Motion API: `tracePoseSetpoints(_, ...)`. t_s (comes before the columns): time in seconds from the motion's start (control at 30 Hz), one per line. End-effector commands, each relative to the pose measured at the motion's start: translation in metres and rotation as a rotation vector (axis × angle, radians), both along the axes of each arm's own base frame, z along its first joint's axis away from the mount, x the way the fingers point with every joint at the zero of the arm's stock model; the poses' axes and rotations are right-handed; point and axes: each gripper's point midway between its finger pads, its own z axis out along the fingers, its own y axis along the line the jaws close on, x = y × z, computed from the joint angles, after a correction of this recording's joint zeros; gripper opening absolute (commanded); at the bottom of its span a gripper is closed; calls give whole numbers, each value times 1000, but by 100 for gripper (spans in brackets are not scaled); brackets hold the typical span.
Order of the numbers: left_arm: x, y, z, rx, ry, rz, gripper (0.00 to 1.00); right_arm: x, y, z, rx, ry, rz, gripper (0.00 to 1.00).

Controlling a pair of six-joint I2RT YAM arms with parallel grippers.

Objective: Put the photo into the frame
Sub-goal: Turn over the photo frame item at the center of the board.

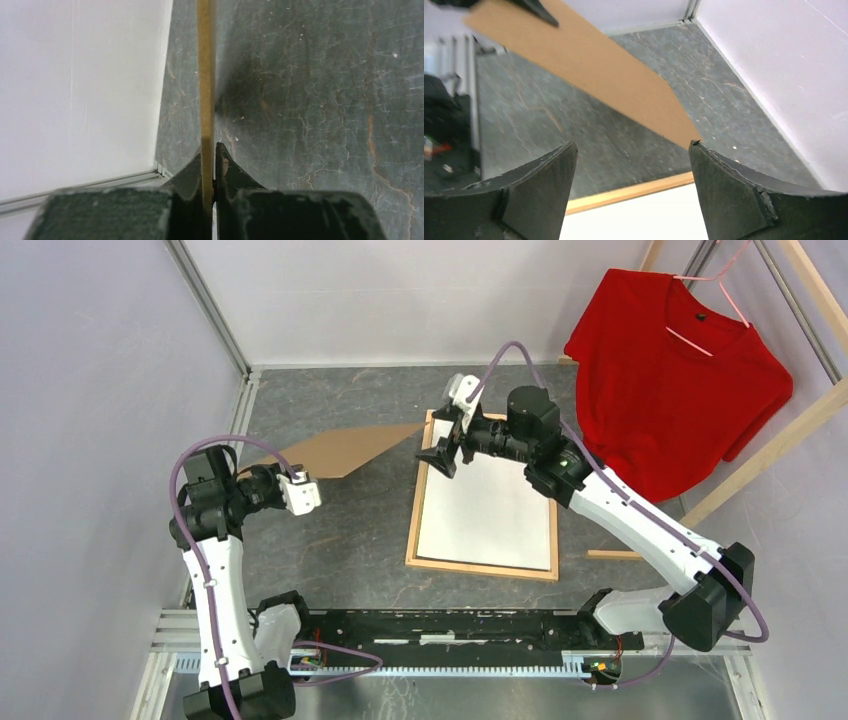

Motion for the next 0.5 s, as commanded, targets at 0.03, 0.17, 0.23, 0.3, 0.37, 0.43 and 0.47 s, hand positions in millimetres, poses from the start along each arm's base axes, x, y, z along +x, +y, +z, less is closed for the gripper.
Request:
tracePoseSetpoints(0.03,-6,-14,21,27,-77,-114,2,2,7,-39,-173,-274,120,88)
tracePoseSetpoints(0.17,-9,-16,18,30,-69,-131,2,-10,25,-54,-215,-364,227,87)
tracePoseSetpoints(0.23,-9,-17,17,34,-70,-137,2,-14,37,-62,-241,-414,261,87)
tracePoseSetpoints(0.3,-10,-17,18,39,-72,-141,2,-19,51,-67,-269,-467,298,87)
tracePoseSetpoints(0.37,-11,-17,19,47,-75,-146,2,-13,63,-71,-302,-513,287,86)
tracePoseSetpoints(0.43,-12,-18,20,48,-78,-150,2,-8,75,-74,-301,-539,280,85)
tracePoseSetpoints(0.47,-12,-18,20,50,-80,-151,2,-7,80,-74,-299,-550,281,84)
